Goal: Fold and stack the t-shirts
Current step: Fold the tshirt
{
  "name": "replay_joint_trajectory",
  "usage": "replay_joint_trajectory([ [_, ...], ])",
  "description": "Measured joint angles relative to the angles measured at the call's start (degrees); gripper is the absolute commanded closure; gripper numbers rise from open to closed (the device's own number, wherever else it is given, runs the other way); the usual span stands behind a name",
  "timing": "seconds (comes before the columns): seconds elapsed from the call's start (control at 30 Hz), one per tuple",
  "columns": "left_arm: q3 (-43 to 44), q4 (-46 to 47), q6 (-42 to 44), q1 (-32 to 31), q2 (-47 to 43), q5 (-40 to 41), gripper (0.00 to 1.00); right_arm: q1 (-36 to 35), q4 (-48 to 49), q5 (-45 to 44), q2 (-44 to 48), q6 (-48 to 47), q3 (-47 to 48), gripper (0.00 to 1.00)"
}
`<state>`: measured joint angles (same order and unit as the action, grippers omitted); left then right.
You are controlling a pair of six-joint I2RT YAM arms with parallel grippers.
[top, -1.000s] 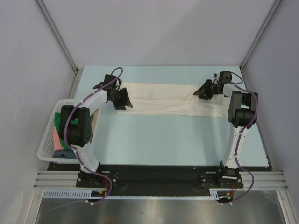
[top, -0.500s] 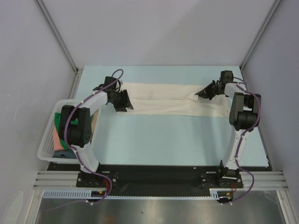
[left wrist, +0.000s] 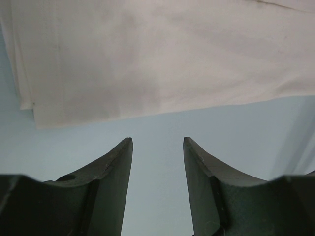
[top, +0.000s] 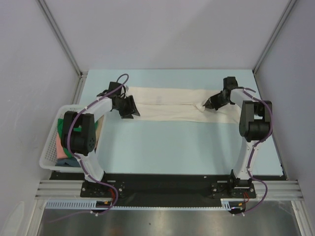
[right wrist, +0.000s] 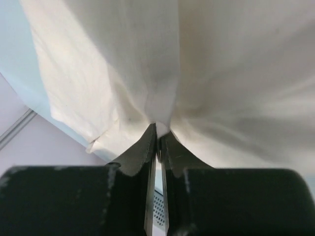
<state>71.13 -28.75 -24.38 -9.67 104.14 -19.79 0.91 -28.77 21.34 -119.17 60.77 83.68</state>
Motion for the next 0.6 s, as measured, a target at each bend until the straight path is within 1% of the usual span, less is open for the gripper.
replay_joint_trajectory([
  [0.2, -0.6, 0.4, 0.0, 0.5, 0.0, -0.5, 0.48, -0.4, -1.5, -5.4, 4.9, 1.1, -2.4, 0.85],
  [0.47, -0.9, 0.4, 0.0, 0.9, 0.0, -1.6, 0.48, -0.6, -3.1, -9.1, 6.3, 1.6, -5.3, 0.83],
  [0.5, -0.9, 0.4, 0.0, 0.9, 0.0, -1.6, 0.48, -0.7, -3.1, -9.6, 6.6, 1.7, -5.8, 0.81],
  [0.53, -0.9, 0.4, 0.0, 0.9, 0.0, -1.6, 0.48, -1.0, -3.2, -9.8, 6.9, 1.8, -6.1, 0.75],
  [0.57, -0.9, 0.4, 0.0, 0.9, 0.0, -1.7, 0.48, -1.3, -3.3, -10.1, 7.3, 1.9, -6.4, 0.66],
  [0.6, -0.9, 0.4, 0.0, 0.9, 0.0, -1.7, 0.48, -1.7, -3.4, -10.3, 7.8, 1.9, -6.7, 0.61],
])
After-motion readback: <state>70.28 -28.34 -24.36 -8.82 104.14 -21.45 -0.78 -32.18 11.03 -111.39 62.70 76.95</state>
